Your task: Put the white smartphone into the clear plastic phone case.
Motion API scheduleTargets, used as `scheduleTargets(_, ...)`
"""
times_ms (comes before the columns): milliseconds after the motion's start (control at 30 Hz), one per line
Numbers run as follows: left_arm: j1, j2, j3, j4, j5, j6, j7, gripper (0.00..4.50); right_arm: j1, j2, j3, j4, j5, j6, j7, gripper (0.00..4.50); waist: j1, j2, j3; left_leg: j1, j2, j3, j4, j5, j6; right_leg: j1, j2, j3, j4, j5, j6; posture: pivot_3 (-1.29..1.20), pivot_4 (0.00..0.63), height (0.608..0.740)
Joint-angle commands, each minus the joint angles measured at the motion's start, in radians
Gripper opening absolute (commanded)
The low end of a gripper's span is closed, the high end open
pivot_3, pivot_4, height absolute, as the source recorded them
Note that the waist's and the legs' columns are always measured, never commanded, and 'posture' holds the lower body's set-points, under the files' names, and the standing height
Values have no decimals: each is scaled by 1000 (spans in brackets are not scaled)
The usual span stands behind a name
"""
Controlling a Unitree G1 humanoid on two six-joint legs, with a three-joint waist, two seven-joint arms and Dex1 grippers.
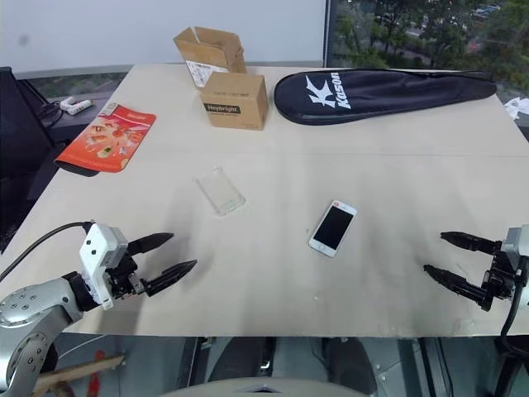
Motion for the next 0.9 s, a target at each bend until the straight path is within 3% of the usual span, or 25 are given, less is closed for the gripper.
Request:
scheduleTargets(33, 8, -6, 20, -23, -5, -32, -13, 4439, -27, -1, 12, -1, -24, -26, 10, 4500, 0, 0, 0, 0, 0, 0, 0, 0, 0, 0, 0, 0, 0, 0, 0, 0, 150, 740)
scheduleTargets(600, -31, 30, 20, 53, 19, -88, -85, 4439, -48, 41, 28, -80, -33, 1, -29, 4500, -1, 0, 0, 0, -1, 0, 0, 0, 0, 0, 0, 0, -1, 0, 0, 0, 150, 740)
scheduleTargets(900, -321, 172, -84, 309, 58, -170, -302, 4439, -124, 91, 107, -302, 81, 161, -135, 4500, 0, 0, 0, 0, -2, -1, 1, 0, 0, 0, 1, -1, 0, 0, 0, 0, 150, 740)
